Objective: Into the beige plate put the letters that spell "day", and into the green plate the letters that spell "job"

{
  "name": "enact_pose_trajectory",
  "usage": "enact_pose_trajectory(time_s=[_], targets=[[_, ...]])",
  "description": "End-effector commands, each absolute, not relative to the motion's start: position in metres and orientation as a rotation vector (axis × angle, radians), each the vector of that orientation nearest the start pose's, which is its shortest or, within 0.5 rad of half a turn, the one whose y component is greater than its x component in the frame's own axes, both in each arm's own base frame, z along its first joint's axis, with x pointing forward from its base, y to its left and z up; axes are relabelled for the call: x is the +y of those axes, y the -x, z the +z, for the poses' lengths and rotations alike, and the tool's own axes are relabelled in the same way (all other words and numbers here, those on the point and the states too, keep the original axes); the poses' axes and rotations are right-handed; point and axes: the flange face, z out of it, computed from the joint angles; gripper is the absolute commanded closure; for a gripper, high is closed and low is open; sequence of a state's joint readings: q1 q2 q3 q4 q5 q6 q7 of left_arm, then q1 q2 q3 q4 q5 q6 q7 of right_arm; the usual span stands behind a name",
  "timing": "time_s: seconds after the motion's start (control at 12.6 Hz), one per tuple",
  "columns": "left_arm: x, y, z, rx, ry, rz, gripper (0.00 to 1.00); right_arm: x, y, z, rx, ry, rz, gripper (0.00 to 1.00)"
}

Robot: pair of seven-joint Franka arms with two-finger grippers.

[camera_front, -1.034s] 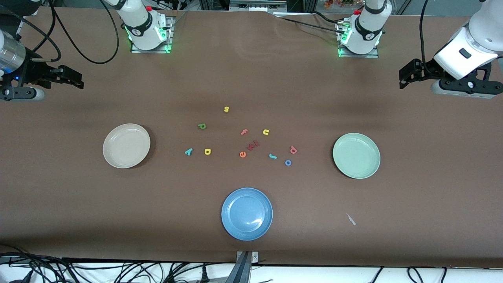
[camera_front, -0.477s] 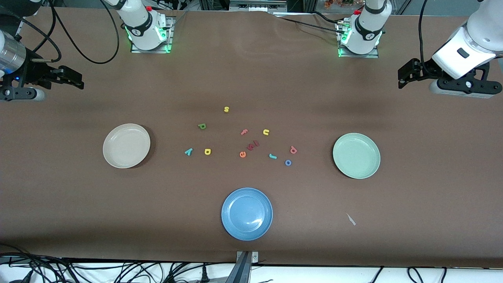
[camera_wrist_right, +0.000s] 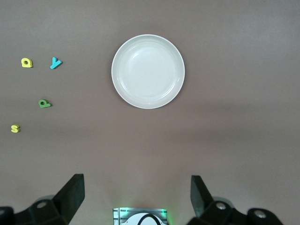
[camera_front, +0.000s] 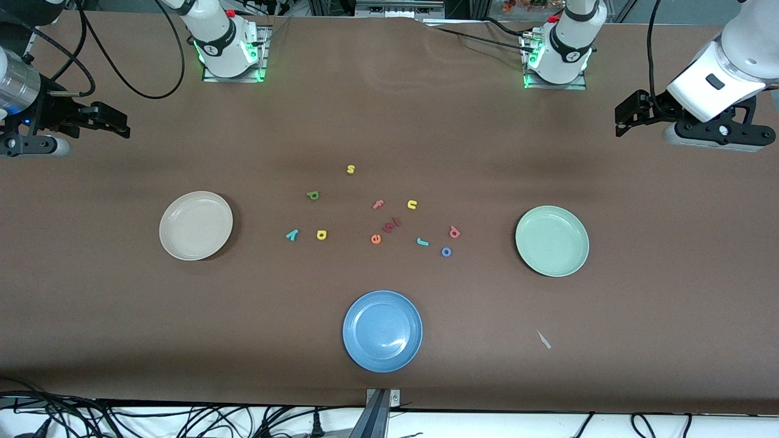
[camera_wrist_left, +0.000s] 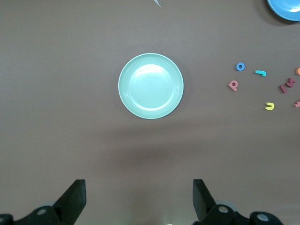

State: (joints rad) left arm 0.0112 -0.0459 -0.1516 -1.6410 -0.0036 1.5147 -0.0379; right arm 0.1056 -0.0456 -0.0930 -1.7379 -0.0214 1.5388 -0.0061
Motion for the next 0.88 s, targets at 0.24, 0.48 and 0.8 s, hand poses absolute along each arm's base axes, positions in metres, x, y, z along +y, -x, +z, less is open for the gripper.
enact_pose_trajectory(time_s=[0.24, 0.48, 0.8], targets=[[-0.0832, -0.5231, 0.6277, 0.156, 3.114, 0.118, 0.00, 0.0077, -0.5295, 0.5704, -0.032, 3.170, 0.255, 0.00], [-0.0768, -0.5246, 0.6284, 0.141, 3.109, 0.114, 0.00, 0.0079, -0.5295, 0.5704, -0.032, 3.168, 0.255, 0.00], [-0.0758, -0.5242, 0.6287, 0.139, 3.108, 0.119, 0.00, 0.0085, -0.5297, 0.5705, -0.034, 3.170, 0.253, 0.00]])
